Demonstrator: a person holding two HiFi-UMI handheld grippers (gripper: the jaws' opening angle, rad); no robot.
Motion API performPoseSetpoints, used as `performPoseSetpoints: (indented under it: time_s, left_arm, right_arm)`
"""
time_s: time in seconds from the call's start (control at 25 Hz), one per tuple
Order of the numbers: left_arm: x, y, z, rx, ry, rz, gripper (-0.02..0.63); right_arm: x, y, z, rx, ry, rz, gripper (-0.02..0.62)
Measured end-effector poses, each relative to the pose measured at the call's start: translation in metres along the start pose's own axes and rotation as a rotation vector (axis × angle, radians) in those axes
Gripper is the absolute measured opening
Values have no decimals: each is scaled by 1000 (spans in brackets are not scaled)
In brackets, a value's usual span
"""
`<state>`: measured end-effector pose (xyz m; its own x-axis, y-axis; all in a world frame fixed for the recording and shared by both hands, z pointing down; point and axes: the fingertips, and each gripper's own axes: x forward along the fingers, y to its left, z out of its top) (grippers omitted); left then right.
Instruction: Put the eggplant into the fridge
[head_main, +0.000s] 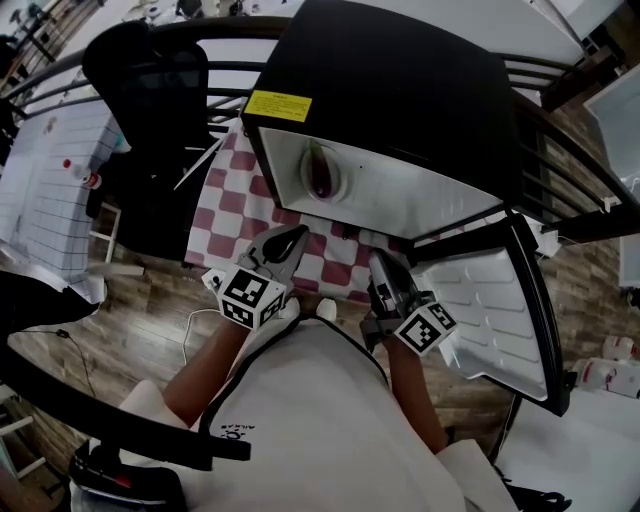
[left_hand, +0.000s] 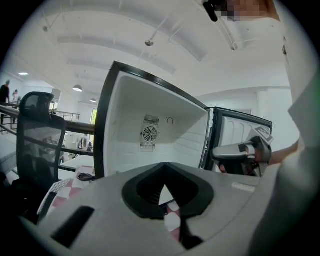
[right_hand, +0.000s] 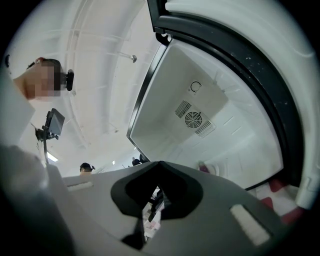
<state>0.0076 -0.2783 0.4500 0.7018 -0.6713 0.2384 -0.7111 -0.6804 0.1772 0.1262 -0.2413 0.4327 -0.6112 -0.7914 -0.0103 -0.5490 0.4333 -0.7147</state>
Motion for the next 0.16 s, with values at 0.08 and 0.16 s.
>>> performPoseSetpoints:
  time_s: [0.08,0.16]
  left_arm:
    - [1,1,-2,-7,2,5,3]
    - [2,3,-4,-14,5,11,3]
  right_arm:
    - [-1,-3,-1,-5,7,-7,6]
    - [-1,-5,-2,-9,13,-14,6]
